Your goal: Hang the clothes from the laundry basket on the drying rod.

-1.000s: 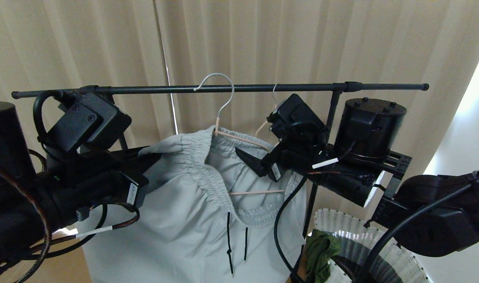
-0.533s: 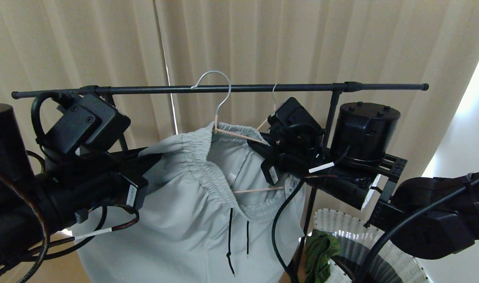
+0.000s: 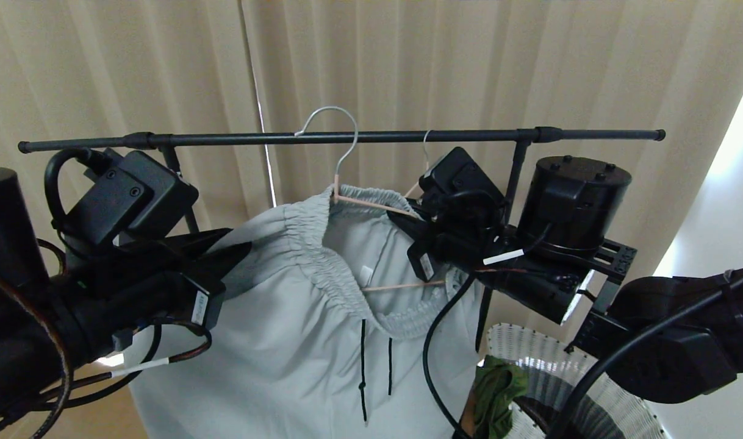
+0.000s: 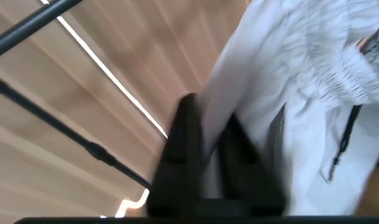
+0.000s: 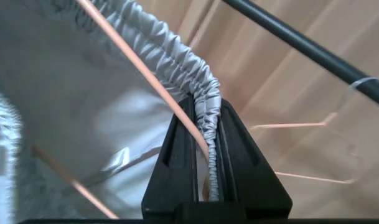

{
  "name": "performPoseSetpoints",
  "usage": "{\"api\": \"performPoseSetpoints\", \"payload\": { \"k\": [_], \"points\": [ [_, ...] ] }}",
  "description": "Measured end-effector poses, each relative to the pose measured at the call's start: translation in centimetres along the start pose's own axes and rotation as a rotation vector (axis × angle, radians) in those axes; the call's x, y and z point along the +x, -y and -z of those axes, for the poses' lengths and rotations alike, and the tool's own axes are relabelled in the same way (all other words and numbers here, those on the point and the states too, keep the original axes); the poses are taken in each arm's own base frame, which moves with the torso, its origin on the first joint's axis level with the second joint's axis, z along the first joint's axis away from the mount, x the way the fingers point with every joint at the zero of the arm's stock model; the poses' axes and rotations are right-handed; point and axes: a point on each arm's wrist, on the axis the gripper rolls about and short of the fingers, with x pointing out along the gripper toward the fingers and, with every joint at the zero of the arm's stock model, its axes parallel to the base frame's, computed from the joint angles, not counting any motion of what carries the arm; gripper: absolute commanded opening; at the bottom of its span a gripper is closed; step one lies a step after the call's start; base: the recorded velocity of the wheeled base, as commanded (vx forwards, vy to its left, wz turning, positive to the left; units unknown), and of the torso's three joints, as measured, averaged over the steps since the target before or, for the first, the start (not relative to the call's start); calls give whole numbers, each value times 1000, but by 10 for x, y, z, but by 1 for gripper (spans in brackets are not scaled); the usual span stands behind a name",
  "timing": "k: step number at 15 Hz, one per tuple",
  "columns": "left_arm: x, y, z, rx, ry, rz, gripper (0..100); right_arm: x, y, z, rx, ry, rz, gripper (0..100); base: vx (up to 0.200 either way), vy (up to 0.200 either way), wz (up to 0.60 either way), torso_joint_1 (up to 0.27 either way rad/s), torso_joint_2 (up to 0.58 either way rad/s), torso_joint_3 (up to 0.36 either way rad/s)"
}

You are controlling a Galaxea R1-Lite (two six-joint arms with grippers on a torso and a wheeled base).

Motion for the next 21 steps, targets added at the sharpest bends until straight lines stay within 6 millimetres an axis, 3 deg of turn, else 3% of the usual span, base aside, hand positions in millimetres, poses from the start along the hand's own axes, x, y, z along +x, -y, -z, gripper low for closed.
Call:
{"api": "performPoseSetpoints", "payload": {
  "k": [8, 15, 21],
  "points": [
    [-19, -4, -3, -14, 62, 25, 100, -7, 11, -3, -21, 1, 45, 0, 0, 0, 0, 0, 0, 0],
    [-31, -6, 0, -20, 84, 21, 100, -27, 41, 8, -27, -57, 153, 0, 0, 0, 0, 0, 0, 0],
    [-36, -12, 29, -25, -15, -39, 100, -47, 58, -4, -27, -21, 212, 0, 0, 0, 0, 0, 0, 0]
  ]
}}
